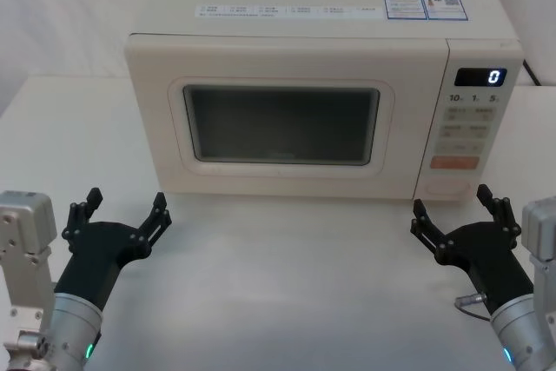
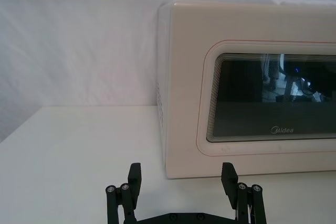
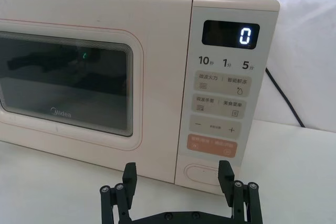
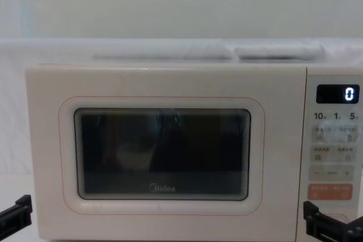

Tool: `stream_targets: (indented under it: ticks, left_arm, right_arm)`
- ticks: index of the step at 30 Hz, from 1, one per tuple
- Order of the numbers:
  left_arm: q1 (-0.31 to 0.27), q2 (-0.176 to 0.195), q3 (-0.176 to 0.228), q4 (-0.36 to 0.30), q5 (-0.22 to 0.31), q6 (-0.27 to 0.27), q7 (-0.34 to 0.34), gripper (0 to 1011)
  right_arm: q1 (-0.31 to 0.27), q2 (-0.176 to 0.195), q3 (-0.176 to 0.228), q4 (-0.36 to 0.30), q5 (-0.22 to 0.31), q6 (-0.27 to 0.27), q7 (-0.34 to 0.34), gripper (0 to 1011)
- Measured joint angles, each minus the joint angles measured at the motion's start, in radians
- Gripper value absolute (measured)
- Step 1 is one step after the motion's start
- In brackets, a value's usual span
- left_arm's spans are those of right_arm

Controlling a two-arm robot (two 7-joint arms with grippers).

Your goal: Press the button to open the microwave door with one hand; close the microwave door with the other hand.

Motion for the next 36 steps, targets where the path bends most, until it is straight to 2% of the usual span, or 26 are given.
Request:
stream_targets:
  ticks: [36]
  left_arm:
    - [0.0,0.0,0.0,0.0,0.0,0.0,0.0,1001]
  right_arm:
    - [0.0,0.0,0.0,0.0,0.0,0.0,0.0,1002]
